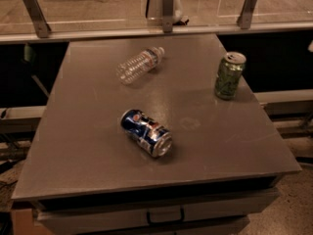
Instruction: Place green can upright
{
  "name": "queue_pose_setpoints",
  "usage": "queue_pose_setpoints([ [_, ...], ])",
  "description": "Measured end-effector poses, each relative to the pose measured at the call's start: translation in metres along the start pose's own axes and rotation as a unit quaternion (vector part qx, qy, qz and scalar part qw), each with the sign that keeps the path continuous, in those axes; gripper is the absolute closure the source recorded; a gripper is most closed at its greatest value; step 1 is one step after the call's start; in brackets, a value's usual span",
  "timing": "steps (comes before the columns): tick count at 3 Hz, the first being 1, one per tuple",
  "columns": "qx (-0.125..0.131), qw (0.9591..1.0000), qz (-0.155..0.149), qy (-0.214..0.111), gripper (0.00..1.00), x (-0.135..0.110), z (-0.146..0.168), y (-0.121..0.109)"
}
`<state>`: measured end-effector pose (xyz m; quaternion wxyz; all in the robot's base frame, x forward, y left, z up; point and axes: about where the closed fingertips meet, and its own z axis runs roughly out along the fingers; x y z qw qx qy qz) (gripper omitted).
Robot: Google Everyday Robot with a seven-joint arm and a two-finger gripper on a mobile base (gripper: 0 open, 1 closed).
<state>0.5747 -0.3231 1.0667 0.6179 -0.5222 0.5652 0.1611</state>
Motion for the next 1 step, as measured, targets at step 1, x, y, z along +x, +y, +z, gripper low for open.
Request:
queue_pose_setpoints([
  [1, 0.051, 0.9935, 0.014, 0.101, 0.00, -0.0386, -0.0076, -0.0100],
])
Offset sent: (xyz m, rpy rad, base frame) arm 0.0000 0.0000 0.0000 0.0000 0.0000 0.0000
